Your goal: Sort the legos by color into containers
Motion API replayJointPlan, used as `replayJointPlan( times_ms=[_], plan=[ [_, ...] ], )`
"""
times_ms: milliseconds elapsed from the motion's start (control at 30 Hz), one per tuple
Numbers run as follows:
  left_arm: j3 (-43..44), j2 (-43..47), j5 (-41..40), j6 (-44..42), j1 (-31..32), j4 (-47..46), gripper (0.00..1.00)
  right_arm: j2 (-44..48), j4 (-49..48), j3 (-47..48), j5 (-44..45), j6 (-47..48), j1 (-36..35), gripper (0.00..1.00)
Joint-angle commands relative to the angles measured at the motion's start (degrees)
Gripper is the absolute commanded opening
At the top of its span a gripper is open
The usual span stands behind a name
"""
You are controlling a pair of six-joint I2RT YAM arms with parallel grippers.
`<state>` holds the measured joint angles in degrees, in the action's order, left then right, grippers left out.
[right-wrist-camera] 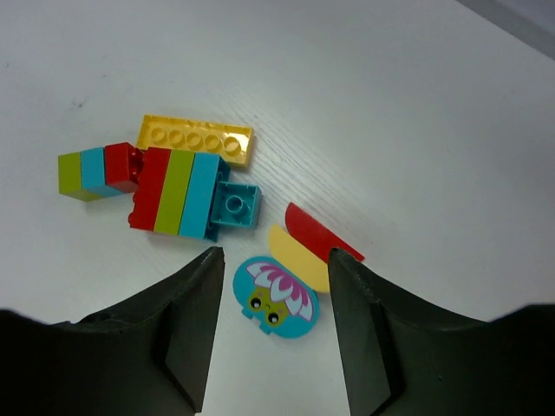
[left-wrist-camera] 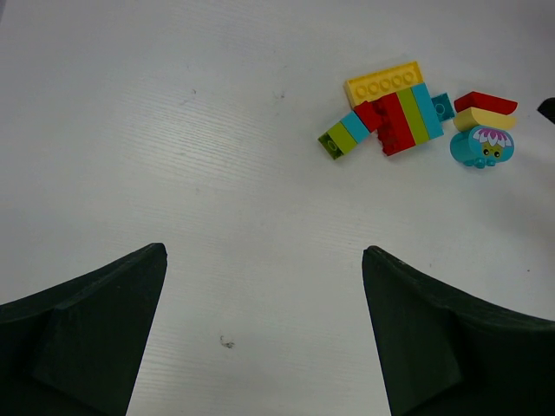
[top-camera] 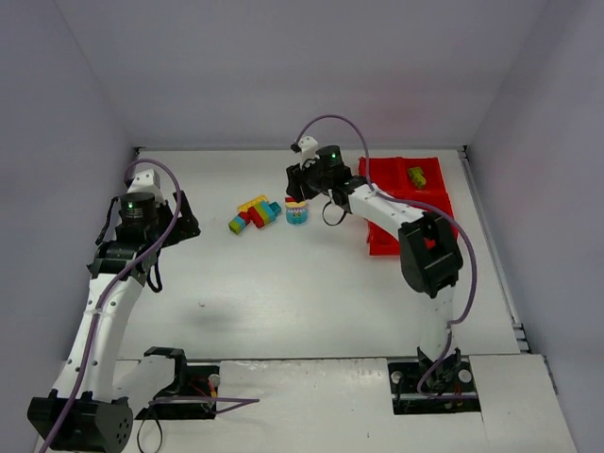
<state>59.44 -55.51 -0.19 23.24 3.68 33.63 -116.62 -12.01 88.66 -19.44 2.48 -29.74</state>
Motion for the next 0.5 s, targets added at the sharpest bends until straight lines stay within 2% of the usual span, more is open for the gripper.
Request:
replayJointPlan(
  times_ms=[0, 233, 467],
  plan=[
    [1.03, -0.04, 0.01, 0.66, -0.34, -2.34, 0.88, -2.73, -1.35, 7.92, -4.11, 3.67, -1.73, 0.48],
    [1.03, -0.22, 0.19, 0.66, -0.34, -2.42, 0.88, -12.65, -0.21, 15.13, -3.85, 6.83, -2.7, 0.49],
    [1.03, -0.39, 0.19, 0.66, -0.34, -2.43, 0.88, -17.94, -0.29, 19.35, -2.88, 10.35, -3.84, 0.49]
  ],
)
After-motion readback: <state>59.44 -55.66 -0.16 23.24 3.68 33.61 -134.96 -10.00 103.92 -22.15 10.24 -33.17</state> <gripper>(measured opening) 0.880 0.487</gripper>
